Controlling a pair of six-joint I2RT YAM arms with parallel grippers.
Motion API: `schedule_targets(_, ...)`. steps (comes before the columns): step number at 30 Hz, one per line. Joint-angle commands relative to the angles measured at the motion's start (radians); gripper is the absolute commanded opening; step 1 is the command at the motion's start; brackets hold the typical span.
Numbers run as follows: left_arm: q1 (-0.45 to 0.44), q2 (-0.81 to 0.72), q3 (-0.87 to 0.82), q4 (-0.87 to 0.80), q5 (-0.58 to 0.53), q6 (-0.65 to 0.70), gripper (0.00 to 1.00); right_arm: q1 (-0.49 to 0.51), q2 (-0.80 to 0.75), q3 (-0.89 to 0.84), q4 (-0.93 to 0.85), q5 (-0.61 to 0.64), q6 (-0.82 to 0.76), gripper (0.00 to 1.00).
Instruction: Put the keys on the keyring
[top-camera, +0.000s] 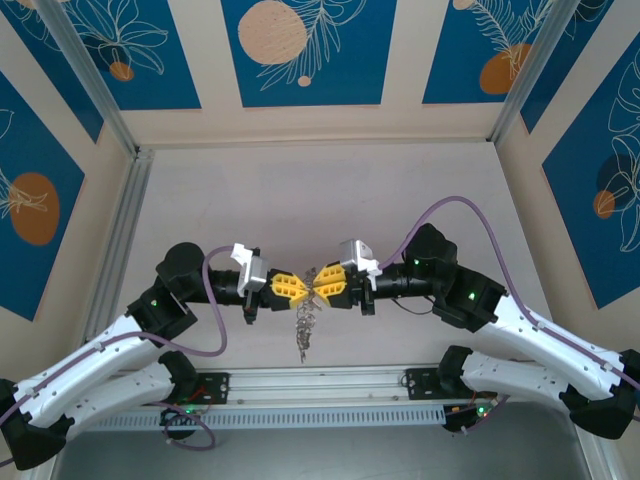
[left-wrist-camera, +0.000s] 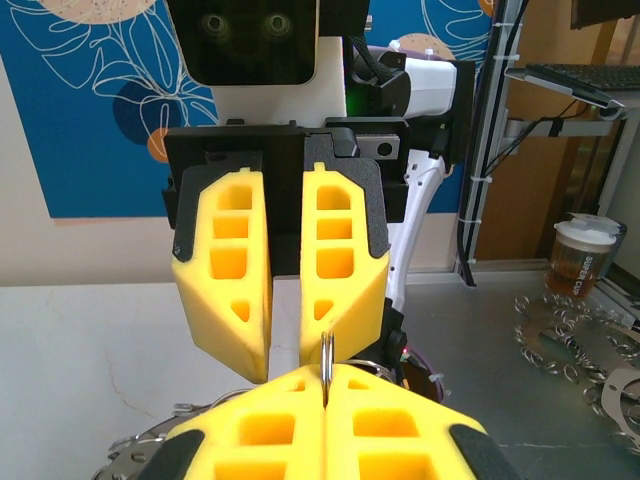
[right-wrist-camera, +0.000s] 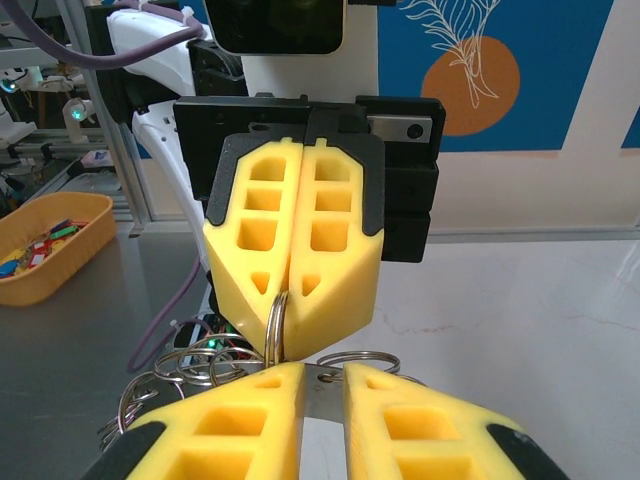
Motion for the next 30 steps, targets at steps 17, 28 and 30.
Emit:
schedule_targets(17,0.019,-0.021,0.016,0.03,-0.031,0.011,0.0,0.006,-0.031,-0.023,0.03,-0.026,0.017,0.29)
schedule_targets(28,0.019,-0.016,0.021,0.033,-0.02,0.012,0.0,0.006,0.051,0.018,0.033,-0.015,0.014,0.21)
schedule_targets(30,0.019,-0.02,0.021,0.032,-0.023,0.011,0.0,0.004,0.059,0.02,0.027,-0.013,0.01,0.14)
